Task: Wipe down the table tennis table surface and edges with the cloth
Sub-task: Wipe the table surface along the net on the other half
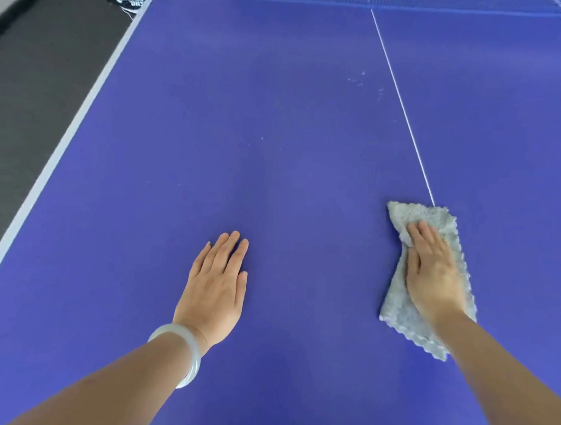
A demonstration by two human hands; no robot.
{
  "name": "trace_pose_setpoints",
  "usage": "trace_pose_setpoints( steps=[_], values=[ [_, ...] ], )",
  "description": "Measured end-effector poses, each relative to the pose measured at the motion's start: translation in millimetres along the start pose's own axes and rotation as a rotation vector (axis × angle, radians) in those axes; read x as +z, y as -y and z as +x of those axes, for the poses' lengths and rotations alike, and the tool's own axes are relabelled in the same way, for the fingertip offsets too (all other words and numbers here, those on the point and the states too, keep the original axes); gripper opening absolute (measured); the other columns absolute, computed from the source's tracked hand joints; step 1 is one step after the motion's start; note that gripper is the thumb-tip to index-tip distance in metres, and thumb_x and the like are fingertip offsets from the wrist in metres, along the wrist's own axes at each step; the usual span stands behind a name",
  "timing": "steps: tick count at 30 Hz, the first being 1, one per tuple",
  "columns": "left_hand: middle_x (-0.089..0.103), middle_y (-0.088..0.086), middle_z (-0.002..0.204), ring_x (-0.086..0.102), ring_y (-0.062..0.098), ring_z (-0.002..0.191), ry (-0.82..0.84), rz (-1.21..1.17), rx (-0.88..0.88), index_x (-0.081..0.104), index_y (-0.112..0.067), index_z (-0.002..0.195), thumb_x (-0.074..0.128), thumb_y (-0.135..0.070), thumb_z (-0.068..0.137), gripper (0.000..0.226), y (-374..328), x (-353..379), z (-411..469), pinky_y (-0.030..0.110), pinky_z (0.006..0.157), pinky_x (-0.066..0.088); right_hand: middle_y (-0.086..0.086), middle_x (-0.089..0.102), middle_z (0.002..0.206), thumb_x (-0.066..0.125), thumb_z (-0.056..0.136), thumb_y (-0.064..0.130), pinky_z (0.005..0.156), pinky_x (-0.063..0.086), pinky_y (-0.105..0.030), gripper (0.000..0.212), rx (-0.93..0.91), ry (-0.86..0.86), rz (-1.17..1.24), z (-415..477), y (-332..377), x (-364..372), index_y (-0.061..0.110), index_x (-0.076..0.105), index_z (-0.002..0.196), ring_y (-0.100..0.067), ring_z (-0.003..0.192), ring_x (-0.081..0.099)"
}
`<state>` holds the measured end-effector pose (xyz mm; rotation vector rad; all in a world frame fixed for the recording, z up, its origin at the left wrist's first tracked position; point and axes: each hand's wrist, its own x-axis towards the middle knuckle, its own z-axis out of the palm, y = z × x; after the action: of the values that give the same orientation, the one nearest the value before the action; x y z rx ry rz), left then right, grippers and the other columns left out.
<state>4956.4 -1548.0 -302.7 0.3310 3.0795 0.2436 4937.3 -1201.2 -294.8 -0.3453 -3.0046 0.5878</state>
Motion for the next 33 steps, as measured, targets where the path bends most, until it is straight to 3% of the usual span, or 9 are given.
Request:
trace_pose_setpoints(
  steps=[3, 7, 10, 12, 14, 17, 23, 28, 33],
  values=[
    [0.028, 0.004, 0.160, 0.021, 0.019, 0.149, 0.006, 0.004, -0.002, 0.032, -0.012, 0.153, 0.011, -0.034, 0.100, 0.061, 1, 0, 0, 0.038, 0.123, 0.014, -0.008, 0.009, 0.166, 0.023, 0.105, 0.007, 0.124, 0.000, -0.036, 0.053, 0.145, -0.045, -0.047, 40, 72, 38, 0.007, 0.014, 0.157, -0.021, 0.153, 0.001],
    [0.026, 0.003, 0.160, 0.020, 0.019, 0.150, 0.017, -0.012, 0.003, 0.033, -0.012, 0.152, 0.012, -0.033, 0.100, 0.060, 1, -1, 0, 0.039, 0.123, 0.014, -0.004, 0.003, 0.166, 0.033, 0.103, 0.010, 0.124, -0.005, -0.035, 0.061, -0.507, 0.142, -0.139, -25, 146, 78, 0.012, 0.007, 0.158, -0.017, 0.153, -0.006],
    [0.027, 0.002, 0.160, 0.019, 0.018, 0.150, 0.014, -0.043, 0.006, 0.034, -0.013, 0.152, 0.015, -0.033, 0.101, 0.058, 0, -1, 2, 0.038, 0.124, 0.012, 0.004, 0.014, 0.165, 0.043, 0.105, 0.015, 0.124, 0.002, -0.031, 0.057, -0.792, 0.297, -0.057, -54, 104, 57, 0.017, 0.021, 0.157, -0.011, 0.153, 0.006],
    [0.023, 0.001, 0.161, 0.016, 0.017, 0.150, 0.014, -0.039, 0.006, 0.029, -0.014, 0.154, 0.011, -0.033, 0.101, 0.059, 0, -1, 2, 0.037, 0.124, 0.009, 0.006, 0.015, 0.164, 0.039, 0.105, 0.014, 0.123, 0.002, -0.026, 0.054, -0.645, 0.262, -0.054, -25, 67, 38, 0.020, 0.020, 0.155, -0.010, 0.152, 0.009],
    [0.021, 0.000, 0.162, 0.013, 0.017, 0.151, 0.026, -0.051, -0.002, 0.025, -0.016, 0.155, 0.008, -0.034, 0.101, 0.060, 2, 0, 1, 0.036, 0.124, 0.008, 0.002, 0.016, 0.164, 0.029, 0.107, 0.019, 0.123, -0.001, -0.024, 0.049, -0.304, 0.165, -0.021, 16, 53, 27, 0.018, 0.020, 0.155, -0.008, 0.151, 0.006],
    [0.019, 0.001, 0.163, 0.011, 0.017, 0.151, 0.040, -0.041, 0.002, 0.023, -0.016, 0.156, 0.007, -0.034, 0.101, 0.060, 3, 1, 1, 0.036, 0.124, 0.006, -0.005, 0.010, 0.166, 0.021, 0.107, 0.015, 0.125, 0.000, -0.035, 0.051, 0.030, 0.012, -0.042, 39, 80, 44, 0.009, 0.016, 0.157, -0.017, 0.153, 0.002],
    [0.009, 0.001, 0.165, 0.001, 0.017, 0.152, 0.069, -0.030, 0.010, 0.014, -0.015, 0.158, 0.005, -0.032, 0.099, 0.062, 4, 2, 1, 0.036, 0.123, -0.004, -0.004, -0.005, 0.166, 0.021, 0.096, 0.001, 0.124, -0.008, -0.033, 0.066, -0.163, 0.026, 0.030, -63, 169, 95, 0.011, -0.004, 0.157, -0.015, 0.151, -0.013],
    [0.012, -0.001, 0.164, 0.000, 0.012, 0.152, 0.027, -0.221, 0.030, 0.022, -0.014, 0.155, 0.011, -0.037, 0.099, 0.062, 8, -2, 1, 0.029, 0.122, -0.009, -0.006, 0.016, 0.163, 0.038, 0.093, 0.001, 0.121, 0.002, -0.035, 0.064, -0.076, 0.014, 0.107, -157, 220, 109, 0.006, 0.019, 0.153, -0.020, 0.152, 0.012],
    [0.026, 0.001, 0.161, 0.011, 0.013, 0.151, 0.035, -0.544, 0.062, 0.038, -0.011, 0.149, 0.035, -0.007, 0.102, 0.047, 21, -16, -3, 0.022, 0.122, -0.001, 0.006, -0.018, 0.163, 0.019, 0.102, 0.010, 0.121, -0.017, -0.030, 0.062, -0.050, 0.095, -0.034, -155, 219, 102, 0.020, -0.018, 0.151, -0.006, 0.147, -0.024]
  ],
)
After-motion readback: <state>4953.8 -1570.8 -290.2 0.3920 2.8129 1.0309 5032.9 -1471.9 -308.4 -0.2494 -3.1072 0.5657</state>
